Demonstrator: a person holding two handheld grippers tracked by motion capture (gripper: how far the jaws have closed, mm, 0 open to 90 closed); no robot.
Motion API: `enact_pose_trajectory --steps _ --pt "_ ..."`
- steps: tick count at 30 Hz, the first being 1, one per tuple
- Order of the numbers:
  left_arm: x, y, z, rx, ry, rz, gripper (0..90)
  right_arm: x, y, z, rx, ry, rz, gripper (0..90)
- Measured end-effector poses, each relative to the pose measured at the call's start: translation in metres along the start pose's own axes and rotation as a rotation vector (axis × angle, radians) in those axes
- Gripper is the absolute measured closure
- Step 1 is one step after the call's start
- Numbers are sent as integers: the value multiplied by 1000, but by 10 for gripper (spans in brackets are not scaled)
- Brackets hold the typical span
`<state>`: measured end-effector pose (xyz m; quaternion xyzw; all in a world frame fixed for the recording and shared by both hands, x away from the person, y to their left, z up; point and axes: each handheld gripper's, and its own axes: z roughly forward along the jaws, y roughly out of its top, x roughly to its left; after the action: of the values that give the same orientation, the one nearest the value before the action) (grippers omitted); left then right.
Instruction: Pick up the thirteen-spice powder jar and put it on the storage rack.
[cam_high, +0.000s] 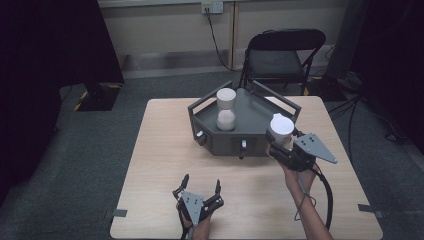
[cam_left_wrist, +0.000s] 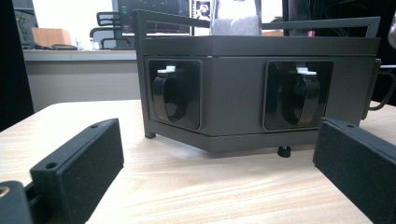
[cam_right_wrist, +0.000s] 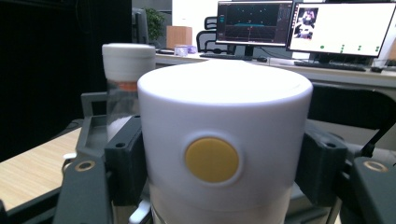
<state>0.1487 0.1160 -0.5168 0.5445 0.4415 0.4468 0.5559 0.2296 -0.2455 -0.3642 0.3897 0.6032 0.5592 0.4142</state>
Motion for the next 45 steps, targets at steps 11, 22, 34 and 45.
enact_pose_trajectory --steps 11,22,34,45 --pt "0 0 0 0 -2 0 14 -12 22 29 -4 18 50 297" --pt "1 0 0 0 -6 0 14 -14 33 67 15 -22 52 297" --pt "1 0 0 0 -6 0 14 -10 33 103 61 -62 89 297" --pt "1 0 0 0 -6 0 14 6 22 117 85 -67 96 297"
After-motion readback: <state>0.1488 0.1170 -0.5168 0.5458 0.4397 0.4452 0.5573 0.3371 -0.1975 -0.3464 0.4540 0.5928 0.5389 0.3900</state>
